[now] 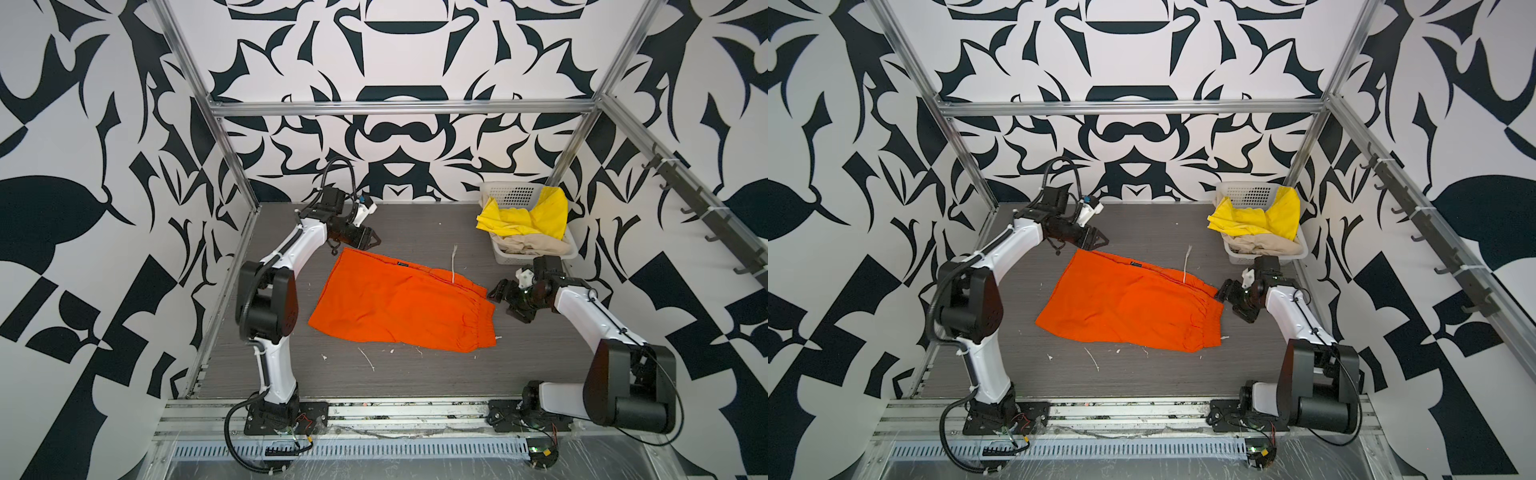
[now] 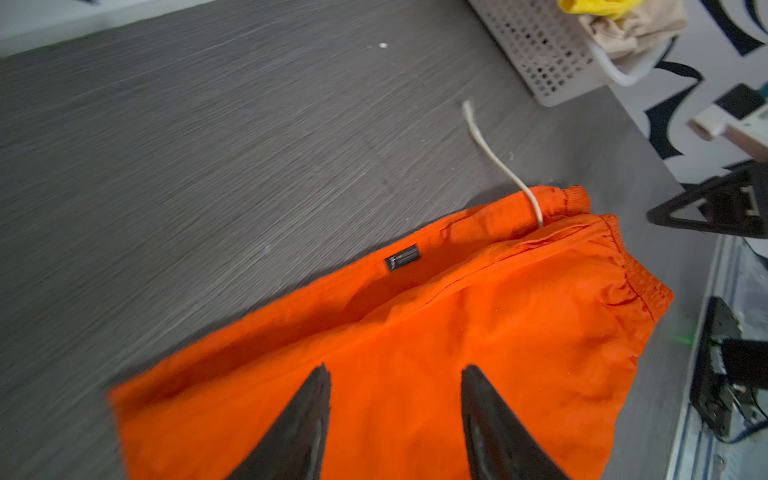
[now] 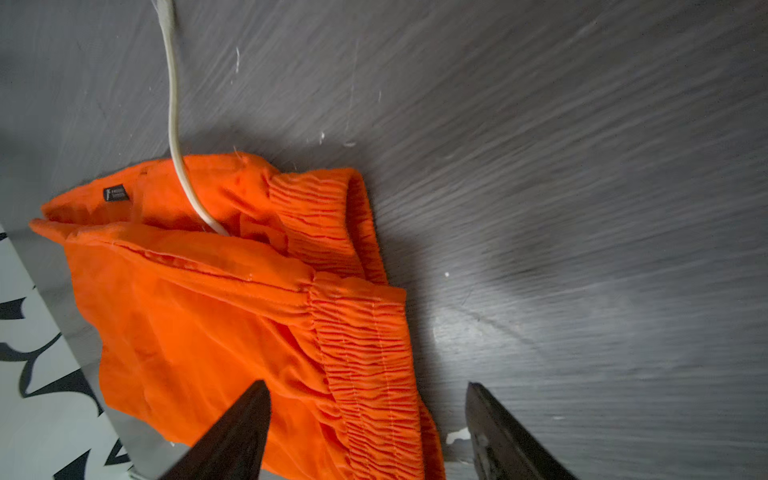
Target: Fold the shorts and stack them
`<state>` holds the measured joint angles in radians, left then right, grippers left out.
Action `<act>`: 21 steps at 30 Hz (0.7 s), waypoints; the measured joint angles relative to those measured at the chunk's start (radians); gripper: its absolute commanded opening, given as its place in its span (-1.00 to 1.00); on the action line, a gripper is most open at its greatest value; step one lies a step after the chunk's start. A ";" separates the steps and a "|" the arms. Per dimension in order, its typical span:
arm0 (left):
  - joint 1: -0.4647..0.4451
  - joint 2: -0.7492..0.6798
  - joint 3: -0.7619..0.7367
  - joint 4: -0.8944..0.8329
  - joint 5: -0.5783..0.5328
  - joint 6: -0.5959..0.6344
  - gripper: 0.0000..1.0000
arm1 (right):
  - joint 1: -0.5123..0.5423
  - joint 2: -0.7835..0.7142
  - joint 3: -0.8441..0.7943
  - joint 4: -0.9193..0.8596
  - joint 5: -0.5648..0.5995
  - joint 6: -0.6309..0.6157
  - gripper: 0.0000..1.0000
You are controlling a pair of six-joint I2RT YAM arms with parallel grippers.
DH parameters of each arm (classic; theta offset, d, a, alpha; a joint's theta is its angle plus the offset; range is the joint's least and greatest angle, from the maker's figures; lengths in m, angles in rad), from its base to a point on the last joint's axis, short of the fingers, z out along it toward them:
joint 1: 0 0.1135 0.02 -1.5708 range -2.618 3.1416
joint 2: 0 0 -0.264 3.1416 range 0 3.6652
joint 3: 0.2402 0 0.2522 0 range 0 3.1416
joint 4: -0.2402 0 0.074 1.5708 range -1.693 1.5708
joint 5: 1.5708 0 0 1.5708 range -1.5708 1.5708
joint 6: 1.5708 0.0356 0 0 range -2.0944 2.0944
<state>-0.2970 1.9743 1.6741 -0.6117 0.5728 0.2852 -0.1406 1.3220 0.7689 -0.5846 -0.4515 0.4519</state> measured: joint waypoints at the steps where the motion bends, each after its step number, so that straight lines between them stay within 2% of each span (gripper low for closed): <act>1: -0.011 0.032 0.025 -0.017 0.026 0.059 0.14 | 0.000 0.007 -0.011 0.017 -0.016 0.007 0.52; 6: -0.082 0.166 0.133 -0.106 0.113 0.334 0.21 | 0.000 0.074 -0.039 0.100 -0.065 0.028 0.38; 11: -0.149 0.273 0.245 -0.201 0.106 0.552 0.22 | 0.000 0.148 -0.060 0.168 -0.092 0.047 0.13; 15: -0.185 0.346 0.300 -0.238 0.077 0.661 0.23 | -0.001 0.167 -0.074 0.198 -0.109 0.053 -0.03; 17: -0.198 0.372 0.304 -0.240 0.069 0.701 0.23 | -0.001 0.167 -0.078 0.209 -0.114 0.053 -0.18; 21: -0.206 0.401 0.304 -0.220 0.053 0.743 0.24 | -0.002 0.167 -0.088 0.227 -0.117 0.058 -0.36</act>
<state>-0.5030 2.3753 1.9785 -0.8318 0.6258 1.0286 -0.1425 1.4895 0.6811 -0.3580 -0.5686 0.5102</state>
